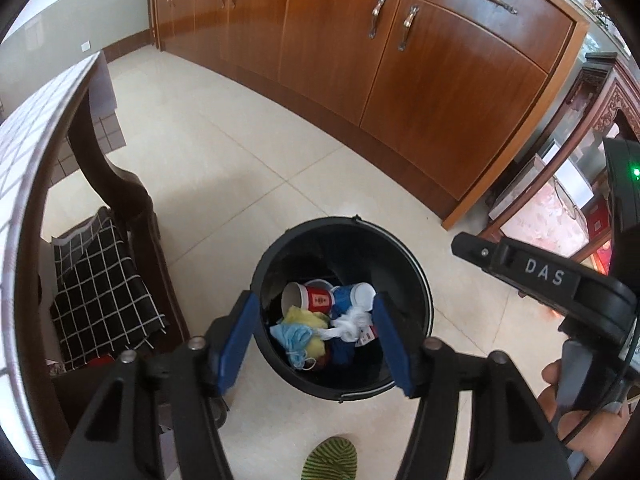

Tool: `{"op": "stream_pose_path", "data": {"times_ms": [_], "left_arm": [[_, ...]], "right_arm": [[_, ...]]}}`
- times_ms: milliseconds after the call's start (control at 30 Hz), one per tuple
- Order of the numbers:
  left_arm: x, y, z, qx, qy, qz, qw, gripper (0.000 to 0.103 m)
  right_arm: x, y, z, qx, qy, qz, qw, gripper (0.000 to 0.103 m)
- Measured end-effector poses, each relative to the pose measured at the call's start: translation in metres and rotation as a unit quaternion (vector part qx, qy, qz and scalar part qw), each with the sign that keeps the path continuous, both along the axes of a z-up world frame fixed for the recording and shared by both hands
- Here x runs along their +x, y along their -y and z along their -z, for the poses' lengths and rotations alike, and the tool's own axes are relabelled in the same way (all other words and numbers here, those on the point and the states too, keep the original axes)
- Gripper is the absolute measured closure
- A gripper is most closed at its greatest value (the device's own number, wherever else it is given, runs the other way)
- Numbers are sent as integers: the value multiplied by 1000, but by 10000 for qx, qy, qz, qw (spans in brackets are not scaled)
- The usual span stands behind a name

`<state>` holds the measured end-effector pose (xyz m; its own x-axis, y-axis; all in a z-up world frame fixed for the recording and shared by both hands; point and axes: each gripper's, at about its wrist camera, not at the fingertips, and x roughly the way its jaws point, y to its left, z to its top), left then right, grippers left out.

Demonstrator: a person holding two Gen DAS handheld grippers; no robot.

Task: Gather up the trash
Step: 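Move both grippers back toward the plastic bag and beige cloth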

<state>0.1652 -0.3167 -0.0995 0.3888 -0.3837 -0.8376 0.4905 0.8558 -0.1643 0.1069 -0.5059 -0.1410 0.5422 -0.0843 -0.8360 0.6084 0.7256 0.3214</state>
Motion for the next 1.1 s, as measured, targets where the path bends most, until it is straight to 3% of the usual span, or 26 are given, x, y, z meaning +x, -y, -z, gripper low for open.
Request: {"op": "stream_pose_path", "data": {"times_ms": [233, 367, 567, 900, 1100], "left_arm": [[-4, -7, -21, -40, 275, 2, 9996, 42], [-3, -16, -36, -121, 418, -43, 9990, 42], [-4, -34, -59, -248, 651, -130, 9975, 42], [6, -92, -90, -416, 1035, -595, 9920, 42], [13, -132, -95, -387, 1145, -951, 9881, 42]], "right_arm": [[0, -13, -17, -127, 140, -121, 9997, 57], [-1, -22, -27, -254, 228, -153, 9993, 48], [1, -39, -44, -514, 410, -235, 9976, 46], [26, -96, -83, -701, 1001, -804, 9892, 39], [45, -139, -103, -855, 1277, -1214, 9806, 38]]}}
